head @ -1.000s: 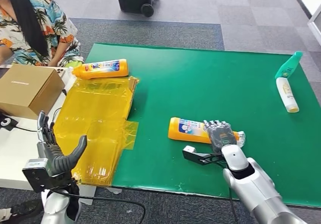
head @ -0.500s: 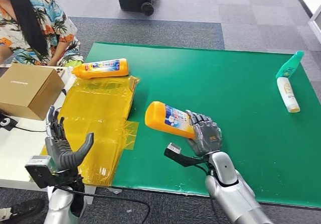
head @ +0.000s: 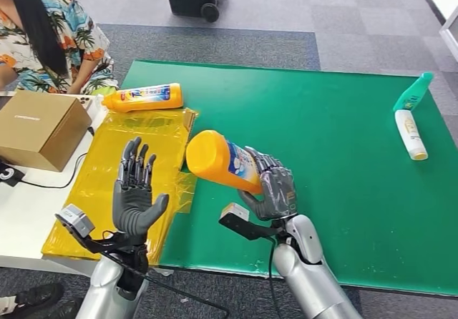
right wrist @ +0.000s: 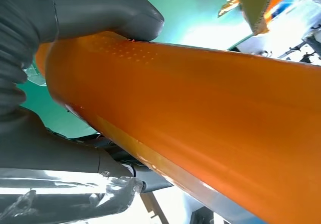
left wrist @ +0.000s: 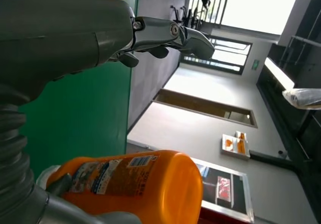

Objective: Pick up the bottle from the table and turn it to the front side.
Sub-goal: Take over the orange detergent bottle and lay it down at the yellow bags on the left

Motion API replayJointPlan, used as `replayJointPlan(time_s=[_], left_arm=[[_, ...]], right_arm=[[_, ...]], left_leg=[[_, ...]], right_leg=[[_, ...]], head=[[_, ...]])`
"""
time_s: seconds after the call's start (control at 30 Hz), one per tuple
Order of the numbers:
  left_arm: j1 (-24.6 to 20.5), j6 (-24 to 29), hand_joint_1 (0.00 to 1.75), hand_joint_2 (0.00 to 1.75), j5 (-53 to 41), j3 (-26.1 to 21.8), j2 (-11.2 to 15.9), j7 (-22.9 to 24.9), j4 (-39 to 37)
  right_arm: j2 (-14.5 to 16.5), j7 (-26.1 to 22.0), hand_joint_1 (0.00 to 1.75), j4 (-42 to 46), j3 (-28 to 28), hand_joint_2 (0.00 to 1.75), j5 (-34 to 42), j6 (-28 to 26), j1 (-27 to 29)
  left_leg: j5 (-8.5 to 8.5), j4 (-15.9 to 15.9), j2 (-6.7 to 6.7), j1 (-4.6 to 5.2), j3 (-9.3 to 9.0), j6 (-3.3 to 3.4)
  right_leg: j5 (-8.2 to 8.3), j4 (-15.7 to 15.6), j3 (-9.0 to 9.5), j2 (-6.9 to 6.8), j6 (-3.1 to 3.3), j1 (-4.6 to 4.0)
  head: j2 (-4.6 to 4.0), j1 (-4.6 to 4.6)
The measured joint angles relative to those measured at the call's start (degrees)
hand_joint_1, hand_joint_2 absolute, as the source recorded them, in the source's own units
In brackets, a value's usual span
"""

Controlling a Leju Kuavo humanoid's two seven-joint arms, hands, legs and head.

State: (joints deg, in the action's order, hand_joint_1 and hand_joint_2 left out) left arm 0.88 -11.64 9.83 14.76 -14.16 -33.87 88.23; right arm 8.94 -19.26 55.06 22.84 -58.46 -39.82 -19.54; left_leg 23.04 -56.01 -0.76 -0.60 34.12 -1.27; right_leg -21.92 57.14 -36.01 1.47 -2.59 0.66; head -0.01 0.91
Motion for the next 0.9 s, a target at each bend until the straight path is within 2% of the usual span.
replayJointPlan(time_s=[0.3,0.43,0.7,0.9], left_arm=[[-1.2,-1.2,0.00,1.75,1.0,1.5,0.2,0.4,-1.9],[-1.5,-2.3,0.00,1.75,1.7,2.1,0.2,0.8,-2.7],[-2.2,-2.6,0.00,1.75,1.8,2.3,0.6,0.9,-4.0],[-2.0,-2.4,0.00,1.75,1.5,2.2,1.3,0.5,-4.4]], right_arm=[[0.8,-1.2,1.75,0.0,0.0,1.75,1.3,0.0,0.2],[0.8,-3.2,1.75,0.3,0.9,1.75,4.0,0.0,0.4],[-0.1,-3.4,1.75,-0.1,9.1,1.75,7.2,2.1,0.3],[-2.0,-4.7,1.75,-0.8,14.1,1.75,9.8,4.1,-0.6]], left_leg=[[0.01,0.0,0.00,0.00,0.02,0.01],[0.00,0.0,0.00,0.00,0.03,0.00],[0.00,0.0,0.00,0.00,0.08,0.00],[0.01,0.0,0.00,0.00,0.10,0.00]], right_leg=[[0.00,0.0,-0.01,0.00,0.00,0.00],[0.00,0.0,-0.03,0.00,0.00,0.00],[0.00,0.0,-0.08,0.00,0.00,0.00],[0.00,0.0,-0.10,0.00,0.00,0.00]], head=[[0.00,-0.01],[-0.01,-0.01],[-0.01,-0.01],[-0.01,-0.02]])
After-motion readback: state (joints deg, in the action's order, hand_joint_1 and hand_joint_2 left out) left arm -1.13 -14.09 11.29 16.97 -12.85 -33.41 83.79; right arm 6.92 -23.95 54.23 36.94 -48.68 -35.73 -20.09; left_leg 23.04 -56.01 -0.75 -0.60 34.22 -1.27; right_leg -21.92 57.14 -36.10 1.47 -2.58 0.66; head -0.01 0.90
